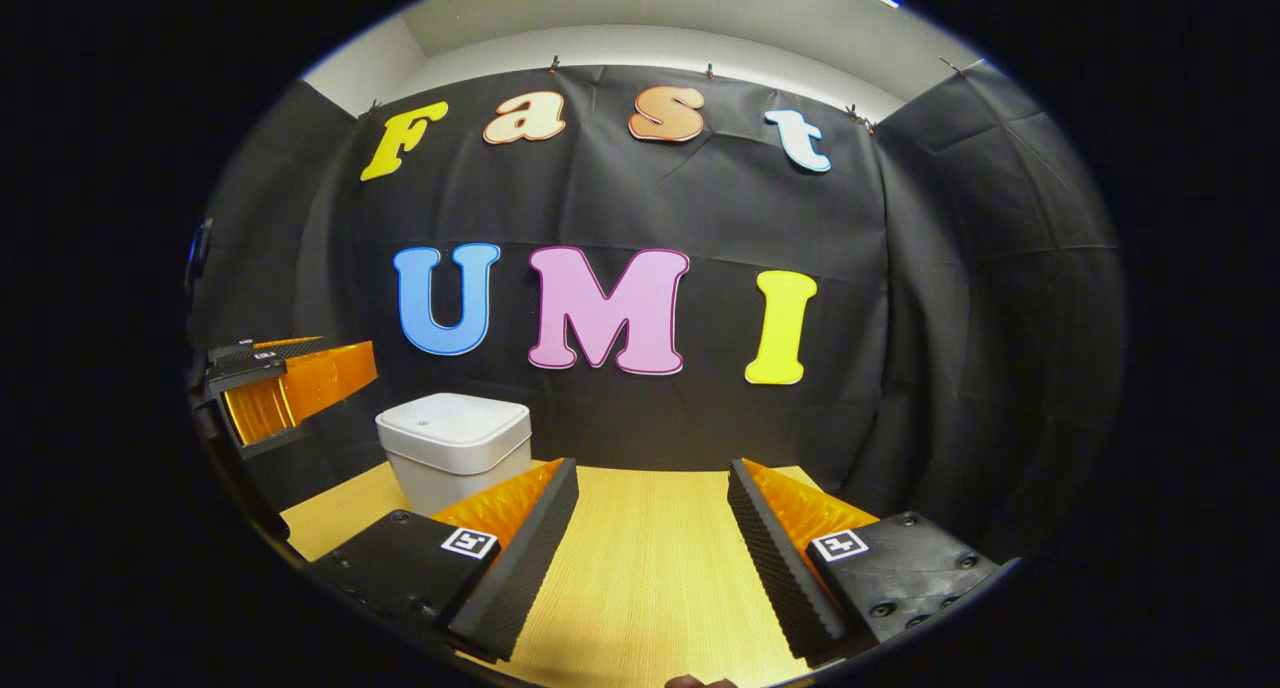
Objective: Press the lid of the desktop garbage bin to open it, pick up the crumpled paper on the desktop and throw it into the bin, then pick up the pop can on the desktop and drop it into the bin, and finally close the garbage bin lid.
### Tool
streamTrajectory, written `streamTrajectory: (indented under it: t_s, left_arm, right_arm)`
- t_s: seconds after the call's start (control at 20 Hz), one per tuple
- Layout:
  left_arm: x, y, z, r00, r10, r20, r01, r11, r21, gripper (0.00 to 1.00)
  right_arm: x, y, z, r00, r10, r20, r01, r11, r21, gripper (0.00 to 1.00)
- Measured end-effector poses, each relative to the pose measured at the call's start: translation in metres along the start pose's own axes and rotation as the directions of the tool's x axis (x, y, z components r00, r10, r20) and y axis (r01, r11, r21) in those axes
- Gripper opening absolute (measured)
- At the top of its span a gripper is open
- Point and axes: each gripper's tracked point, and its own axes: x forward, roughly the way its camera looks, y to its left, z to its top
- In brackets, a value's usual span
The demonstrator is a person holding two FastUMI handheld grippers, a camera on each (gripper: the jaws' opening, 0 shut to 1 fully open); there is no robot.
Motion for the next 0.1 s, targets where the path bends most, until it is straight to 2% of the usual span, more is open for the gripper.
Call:
streamTrajectory:
  t_s: [0.1]
  left_arm:
    - [-0.0013,-0.0047,0.0007,1.000,-0.013,0.003,0.013,1.000,0.001,0.94]
  right_arm:
    - [-0.0020,-0.0029,0.0037,1.000,-0.011,0.011,0.011,1.000,-0.005,0.98]
